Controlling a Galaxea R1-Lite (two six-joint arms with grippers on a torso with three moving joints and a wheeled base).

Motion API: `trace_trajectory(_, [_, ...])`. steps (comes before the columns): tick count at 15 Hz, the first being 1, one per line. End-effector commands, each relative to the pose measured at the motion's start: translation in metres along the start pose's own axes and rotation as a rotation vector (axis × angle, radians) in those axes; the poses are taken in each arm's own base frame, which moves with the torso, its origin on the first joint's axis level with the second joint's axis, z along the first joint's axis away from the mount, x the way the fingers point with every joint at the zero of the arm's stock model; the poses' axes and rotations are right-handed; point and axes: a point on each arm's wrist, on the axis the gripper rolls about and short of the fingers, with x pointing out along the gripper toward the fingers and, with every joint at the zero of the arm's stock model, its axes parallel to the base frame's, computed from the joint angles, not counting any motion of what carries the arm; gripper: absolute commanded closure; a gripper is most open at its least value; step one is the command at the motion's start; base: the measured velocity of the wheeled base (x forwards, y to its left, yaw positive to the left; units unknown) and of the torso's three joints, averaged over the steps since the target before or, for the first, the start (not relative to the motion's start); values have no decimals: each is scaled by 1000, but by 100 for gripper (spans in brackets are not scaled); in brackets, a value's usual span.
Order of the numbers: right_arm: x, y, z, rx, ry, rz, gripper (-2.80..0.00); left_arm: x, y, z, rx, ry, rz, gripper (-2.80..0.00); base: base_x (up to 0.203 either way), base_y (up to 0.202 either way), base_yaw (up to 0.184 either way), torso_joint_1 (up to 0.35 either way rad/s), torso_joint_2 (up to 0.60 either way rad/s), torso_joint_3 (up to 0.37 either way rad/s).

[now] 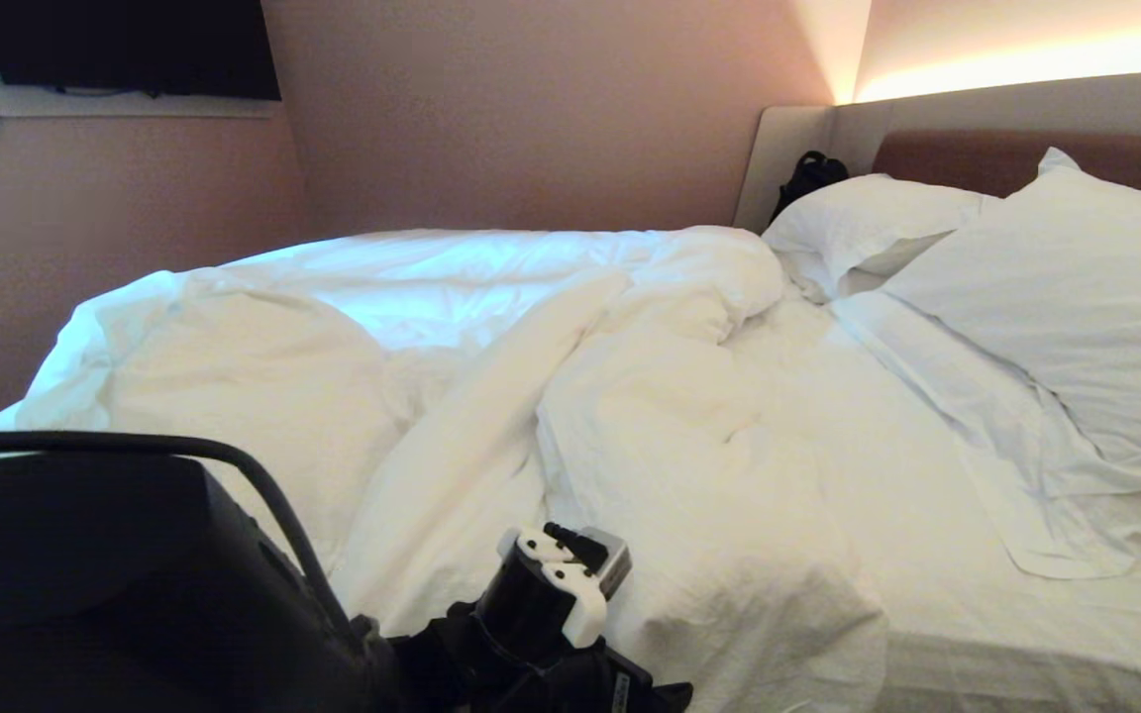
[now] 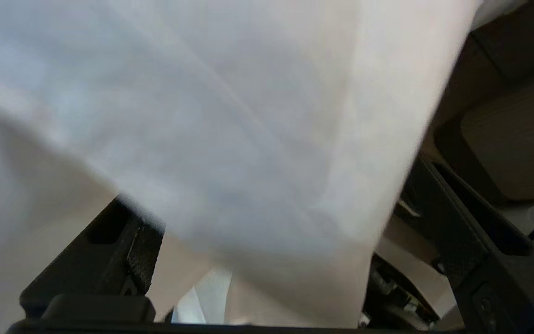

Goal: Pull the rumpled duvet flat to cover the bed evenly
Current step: Flatten the corners of the folded blanket

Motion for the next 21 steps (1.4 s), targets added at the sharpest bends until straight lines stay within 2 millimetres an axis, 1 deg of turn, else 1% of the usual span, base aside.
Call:
trace_trajectory(1, [0,0,0,0,-1,1,0,5,-1,3,-1,-9,-4,-280,0,0,0,0,0,0])
trace_trajectory(3, [0,0,0,0,-1,1,0,6,-2,5,0,-16,-6,-280,0,0,0,0,0,0])
trace_trajectory(5, [0,0,0,0,-1,1,0,14,-2,7,-1,-38,-19,-280,0,0,0,0,0,0])
trace_trajectory(7, [0,0,0,0,0,1,0,12,-3,9,-2,-68,-31,-280,0,0,0,0,0,0])
trace_trajectory(12, [0,0,0,0,-1,1,0,13,-3,9,-2,-72,-34,-280,0,0,0,0,0,0])
trace_trajectory(14, [0,0,0,0,-1,1,0,11,-3,9,2,-94,-41,-280,0,0,0,0,0,0])
trace_trajectory(17, [0,0,0,0,-1,1,0,2,-6,14,-2,-132,-56,-280,0,0,0,0,0,0])
trace_trajectory(21, [0,0,0,0,-1,1,0,-28,-17,35,-8,-215,-95,-280,0,0,0,0,0,0])
